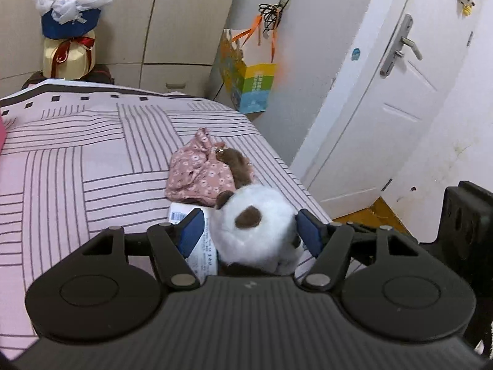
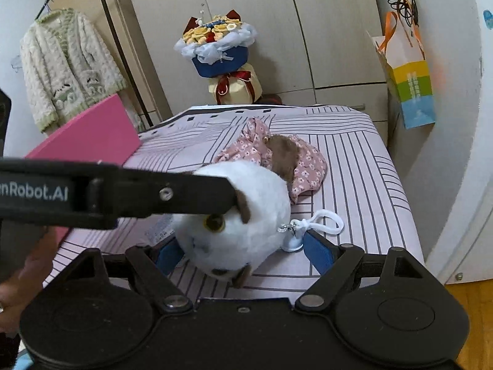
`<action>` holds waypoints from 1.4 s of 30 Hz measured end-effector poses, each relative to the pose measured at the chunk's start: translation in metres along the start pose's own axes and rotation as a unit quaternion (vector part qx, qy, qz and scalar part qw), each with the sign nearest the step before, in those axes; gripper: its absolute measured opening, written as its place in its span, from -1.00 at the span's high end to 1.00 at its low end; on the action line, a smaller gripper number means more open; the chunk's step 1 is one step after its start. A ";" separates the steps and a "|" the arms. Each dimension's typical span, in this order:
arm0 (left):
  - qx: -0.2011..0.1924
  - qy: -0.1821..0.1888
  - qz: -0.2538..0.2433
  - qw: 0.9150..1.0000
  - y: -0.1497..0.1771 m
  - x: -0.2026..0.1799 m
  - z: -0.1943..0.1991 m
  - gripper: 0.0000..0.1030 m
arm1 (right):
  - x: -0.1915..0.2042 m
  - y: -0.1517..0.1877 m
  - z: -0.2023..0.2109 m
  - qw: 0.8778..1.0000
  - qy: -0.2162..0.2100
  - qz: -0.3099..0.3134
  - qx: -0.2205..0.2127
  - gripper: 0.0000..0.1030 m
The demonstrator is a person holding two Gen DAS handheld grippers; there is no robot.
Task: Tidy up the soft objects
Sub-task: 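Grasp the white panda plush with the left tool and lift it, then carry the panda plush into the shoebox and open the left tool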
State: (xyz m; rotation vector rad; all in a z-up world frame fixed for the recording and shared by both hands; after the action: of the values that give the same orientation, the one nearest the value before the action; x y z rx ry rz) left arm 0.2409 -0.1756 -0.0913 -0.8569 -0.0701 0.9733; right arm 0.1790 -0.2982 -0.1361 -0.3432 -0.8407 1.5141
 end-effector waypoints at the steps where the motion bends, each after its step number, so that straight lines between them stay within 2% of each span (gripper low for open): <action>1: 0.001 0.001 -0.002 1.000 0.000 -0.001 -0.001 -0.16 | 0.001 0.001 0.000 1.000 0.005 0.003 -0.001 -0.67; 2: 0.005 0.005 -0.001 1.000 0.001 -0.002 -0.003 -0.09 | 0.002 0.002 0.001 1.000 0.011 0.004 -0.005 -0.59; 5: 0.005 0.003 0.003 1.000 0.004 -0.004 -0.003 -0.05 | 0.004 0.008 0.005 1.000 0.020 0.002 -0.017 -0.40; 6: 0.003 0.003 0.003 1.000 0.005 -0.006 -0.003 -0.04 | 0.006 0.011 0.007 1.000 0.020 -0.002 -0.022 -0.01; 8: 0.006 0.007 0.005 1.000 0.009 -0.009 -0.001 -0.03 | 0.008 0.017 0.009 1.000 0.013 -0.011 -0.025 -0.02; 16: 0.009 0.003 -0.001 1.000 0.022 -0.022 0.011 -0.03 | 0.026 0.035 0.022 0.997 0.057 0.018 -0.052 -0.03; 22: 0.025 0.009 -0.001 1.000 0.032 -0.032 0.028 -0.03 | 0.032 0.043 0.040 0.998 0.044 0.004 -0.039 -0.08; 26: 0.036 0.005 0.004 0.999 0.040 -0.042 0.042 -0.03 | 0.040 0.049 0.053 0.999 0.038 0.003 -0.031 -0.23; 32: 0.048 0.000 0.003 0.999 0.048 -0.050 0.068 -0.03 | 0.057 0.054 0.073 0.999 0.028 0.004 -0.016 -0.28; 37: 0.062 0.011 0.009 0.998 0.054 -0.051 0.094 -0.04 | 0.075 0.051 0.095 0.999 0.024 0.032 -0.003 -0.28; 42: 0.060 0.015 0.010 0.998 0.061 -0.054 0.123 -0.04 | 0.098 0.045 0.116 0.996 0.030 0.089 0.007 -0.28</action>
State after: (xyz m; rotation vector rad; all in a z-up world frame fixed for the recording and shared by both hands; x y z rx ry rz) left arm 0.1162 -0.1249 -0.0321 -0.7619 0.0228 0.9741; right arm 0.0538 -0.2357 -0.0609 -0.4614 -0.7668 1.6661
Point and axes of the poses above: each gripper's, at about its wrist camera, not at the fingertips, and z roughly against the way its jaws point, x to its left, y to its underside, the point moved 3 cm from there along -z, roughly the way its jaws point, and after that the axes turned 9 degrees about x, right-handed, at the moved point
